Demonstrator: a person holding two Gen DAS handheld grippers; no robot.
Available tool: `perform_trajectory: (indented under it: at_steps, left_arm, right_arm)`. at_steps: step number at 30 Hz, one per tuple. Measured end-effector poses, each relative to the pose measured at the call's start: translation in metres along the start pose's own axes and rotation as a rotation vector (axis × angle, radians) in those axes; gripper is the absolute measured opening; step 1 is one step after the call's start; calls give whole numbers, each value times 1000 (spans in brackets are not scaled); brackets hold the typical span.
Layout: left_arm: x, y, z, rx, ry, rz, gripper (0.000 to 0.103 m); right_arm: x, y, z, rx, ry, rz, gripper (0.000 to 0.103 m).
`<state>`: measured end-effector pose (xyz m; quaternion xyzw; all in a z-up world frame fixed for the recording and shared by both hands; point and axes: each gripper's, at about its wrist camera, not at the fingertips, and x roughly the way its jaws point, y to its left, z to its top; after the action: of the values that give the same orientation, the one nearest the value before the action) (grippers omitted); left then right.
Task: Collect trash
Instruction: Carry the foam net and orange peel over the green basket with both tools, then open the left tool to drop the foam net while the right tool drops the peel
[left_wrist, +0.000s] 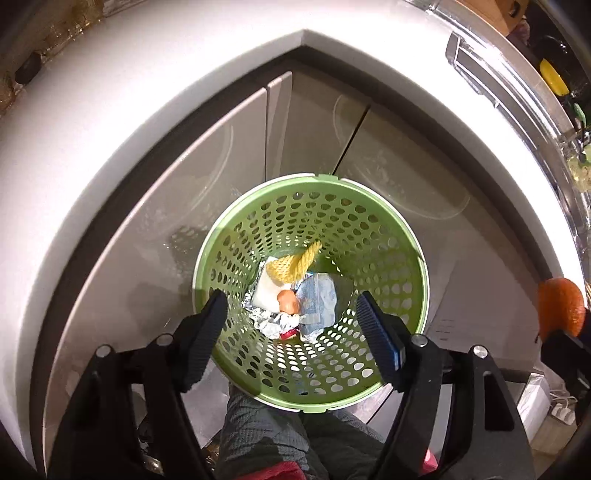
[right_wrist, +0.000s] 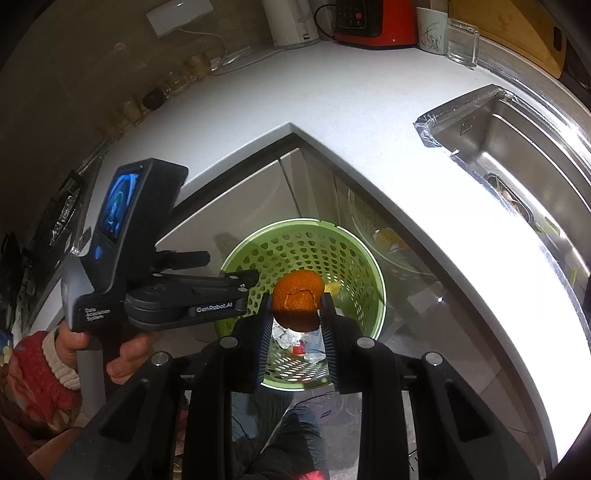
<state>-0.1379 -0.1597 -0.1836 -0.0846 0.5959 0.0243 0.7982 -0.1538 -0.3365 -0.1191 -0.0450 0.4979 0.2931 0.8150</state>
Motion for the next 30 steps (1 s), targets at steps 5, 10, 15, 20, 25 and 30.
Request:
perform_trajectory:
  at_steps: [5, 10, 15, 20, 25, 30]
  left_arm:
    - [-35, 6, 3, -7, -75, 20, 75]
    - [-55, 17, 6, -28, -110, 35, 76]
    - [-58, 25, 4, -48, -122, 51, 80]
    - [-50, 28, 2, -56, -110, 51, 80]
    - [-45, 27, 0, -54, -96, 48, 80]
    - [-43, 31, 0, -49, -90, 44, 80]
  right_arm:
    - [7, 3, 5, -10, -3, 15, 28]
    - [28, 4, 9, -20, 16, 28, 28]
    - [52, 7, 11, -29, 51, 36, 28]
    - [70, 10, 9, -37, 80, 44, 28]
    - [78, 12, 7, -35, 98, 41, 28]
    - [86, 15, 7, -42, 115, 16, 73]
